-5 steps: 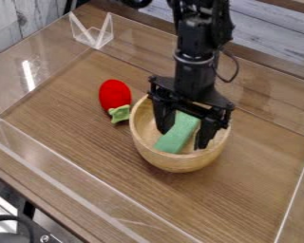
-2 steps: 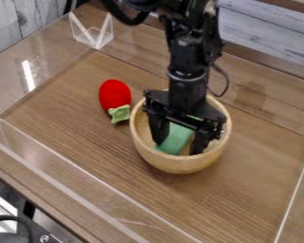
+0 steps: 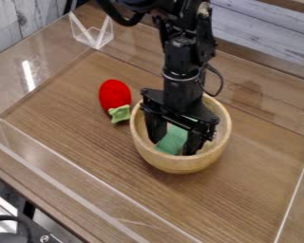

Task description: Remove the green block from the brown bowl and put it on the table

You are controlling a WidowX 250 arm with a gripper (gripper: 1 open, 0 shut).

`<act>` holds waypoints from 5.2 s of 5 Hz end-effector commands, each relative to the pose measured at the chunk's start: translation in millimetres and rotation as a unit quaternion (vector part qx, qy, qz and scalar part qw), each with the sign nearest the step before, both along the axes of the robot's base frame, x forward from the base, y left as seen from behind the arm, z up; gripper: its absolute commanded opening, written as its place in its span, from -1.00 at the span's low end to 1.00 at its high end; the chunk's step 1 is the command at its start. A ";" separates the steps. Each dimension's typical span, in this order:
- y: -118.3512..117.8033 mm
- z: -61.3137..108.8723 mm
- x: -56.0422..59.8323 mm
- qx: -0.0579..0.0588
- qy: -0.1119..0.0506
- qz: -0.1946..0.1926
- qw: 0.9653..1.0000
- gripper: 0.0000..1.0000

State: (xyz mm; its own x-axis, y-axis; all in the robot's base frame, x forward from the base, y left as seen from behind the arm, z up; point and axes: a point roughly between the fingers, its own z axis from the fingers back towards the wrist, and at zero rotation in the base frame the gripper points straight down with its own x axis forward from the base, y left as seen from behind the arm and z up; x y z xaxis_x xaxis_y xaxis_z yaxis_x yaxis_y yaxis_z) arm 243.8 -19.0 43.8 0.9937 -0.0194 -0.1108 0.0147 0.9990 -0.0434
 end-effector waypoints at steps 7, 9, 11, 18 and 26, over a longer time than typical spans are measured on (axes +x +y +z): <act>-14.1 16.3 14.9 -0.002 -0.049 0.010 0.999 1.00; -15.1 11.7 24.1 0.002 -0.055 0.005 0.998 -1.00; -35.9 40.7 32.1 0.020 -0.104 0.006 0.994 -1.00; -42.1 58.4 18.9 0.016 -0.099 -0.034 0.994 1.00; -70.5 8.5 10.7 0.028 -0.114 0.000 0.993 -1.00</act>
